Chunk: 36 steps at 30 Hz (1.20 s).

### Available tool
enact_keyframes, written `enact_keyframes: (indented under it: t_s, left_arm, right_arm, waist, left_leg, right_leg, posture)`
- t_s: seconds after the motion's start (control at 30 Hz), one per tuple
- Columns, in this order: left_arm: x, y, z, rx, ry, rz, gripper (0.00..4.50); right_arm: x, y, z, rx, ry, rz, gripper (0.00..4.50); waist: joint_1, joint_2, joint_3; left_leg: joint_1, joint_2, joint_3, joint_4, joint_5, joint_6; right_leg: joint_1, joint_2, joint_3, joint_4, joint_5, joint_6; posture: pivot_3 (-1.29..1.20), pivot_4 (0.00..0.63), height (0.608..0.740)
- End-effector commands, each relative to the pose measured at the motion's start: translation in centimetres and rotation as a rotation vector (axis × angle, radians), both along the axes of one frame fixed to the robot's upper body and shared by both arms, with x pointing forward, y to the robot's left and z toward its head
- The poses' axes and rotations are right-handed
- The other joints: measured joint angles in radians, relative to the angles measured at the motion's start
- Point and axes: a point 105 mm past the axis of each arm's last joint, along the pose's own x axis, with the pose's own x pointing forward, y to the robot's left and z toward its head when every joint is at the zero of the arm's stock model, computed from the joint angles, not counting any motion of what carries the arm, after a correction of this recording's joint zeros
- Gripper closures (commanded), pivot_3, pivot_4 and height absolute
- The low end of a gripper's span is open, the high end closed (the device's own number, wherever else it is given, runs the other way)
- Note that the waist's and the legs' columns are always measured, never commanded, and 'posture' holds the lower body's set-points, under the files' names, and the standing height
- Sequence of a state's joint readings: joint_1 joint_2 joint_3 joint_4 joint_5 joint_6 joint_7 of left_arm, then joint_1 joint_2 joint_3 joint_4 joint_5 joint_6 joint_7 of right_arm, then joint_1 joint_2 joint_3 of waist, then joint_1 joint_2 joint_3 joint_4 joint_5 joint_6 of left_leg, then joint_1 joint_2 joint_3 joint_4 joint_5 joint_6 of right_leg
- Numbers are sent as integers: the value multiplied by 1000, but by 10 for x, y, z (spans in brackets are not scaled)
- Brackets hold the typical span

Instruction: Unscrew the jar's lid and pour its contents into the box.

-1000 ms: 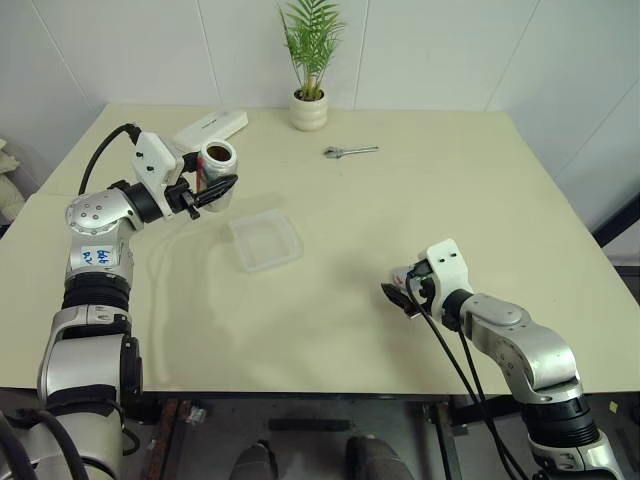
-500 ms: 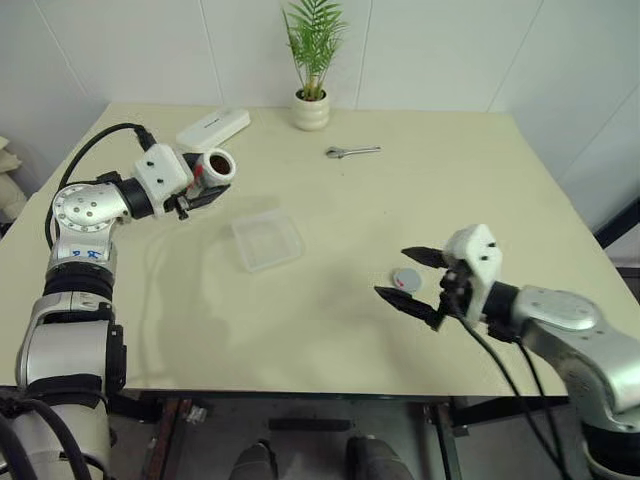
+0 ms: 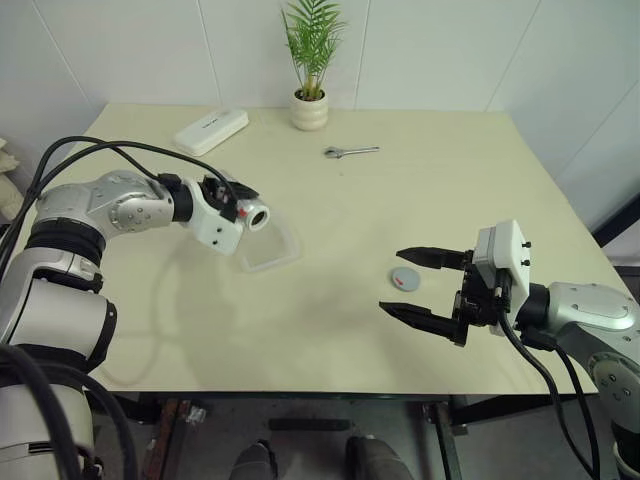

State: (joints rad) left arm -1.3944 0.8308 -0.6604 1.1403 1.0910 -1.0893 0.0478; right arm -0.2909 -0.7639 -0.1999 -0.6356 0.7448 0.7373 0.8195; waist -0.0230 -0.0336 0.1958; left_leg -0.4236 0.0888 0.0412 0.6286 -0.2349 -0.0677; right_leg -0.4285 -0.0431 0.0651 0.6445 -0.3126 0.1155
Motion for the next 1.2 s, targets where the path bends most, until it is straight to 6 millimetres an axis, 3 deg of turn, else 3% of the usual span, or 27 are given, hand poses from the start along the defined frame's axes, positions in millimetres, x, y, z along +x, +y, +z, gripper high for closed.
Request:
enact_keyframes:
  t_s: [0.03, 0.13, 0.37, 0.6, 1.2]
  left_arm:
    - [8, -1, 27, 198, -245, -100, 2394]
    - [11, -7, 30, 304, -349, -197, 2394]
    - [6, -32, 41, 369, -501, -417, 2394]
    - [6, -25, 36, 536, -609, -526, 2394]
    - [-6, -32, 42, 597, -898, -696, 2394]
  right_arm:
    - [-2, 1, 5, -7, -45, -7, 36]
    - [-1, 2, 4, -7, -43, -12, 36]
    - [3, 3, 5, -10, -50, -18, 36]
    - [5, 4, 4, -13, -55, -22, 36]
    - [12, 6, 8, -15, -67, -16, 36]
  waist:
    - [2, -3, 2]
    - [3, -4, 2]
    - [14, -6, 3]
    - [30, -7, 4]
    - [49, -8, 4]
  left_leg:
    - [0, 0, 0, 0, 0, 0]
    - [0, 0, 0, 0, -1, 0]
    - [0, 0, 2, 0, -1, -1]
    - [0, 0, 3, 1, -1, -1]
    - [2, 0, 4, 5, 0, -1]
  right_leg:
    - [0, 0, 0, 0, 0, 0]
    - [0, 0, 0, 0, 0, 0]
    - [-1, 0, 1, 1, -1, 1]
    - [-2, 0, 1, 2, -1, 1]
    - [-2, 0, 3, 9, -1, 1]
  posture:
    - [0, 150, 740]
    - [0, 150, 740]
    - [0, 150, 740]
    - [0, 150, 740]
    - [0, 150, 740]
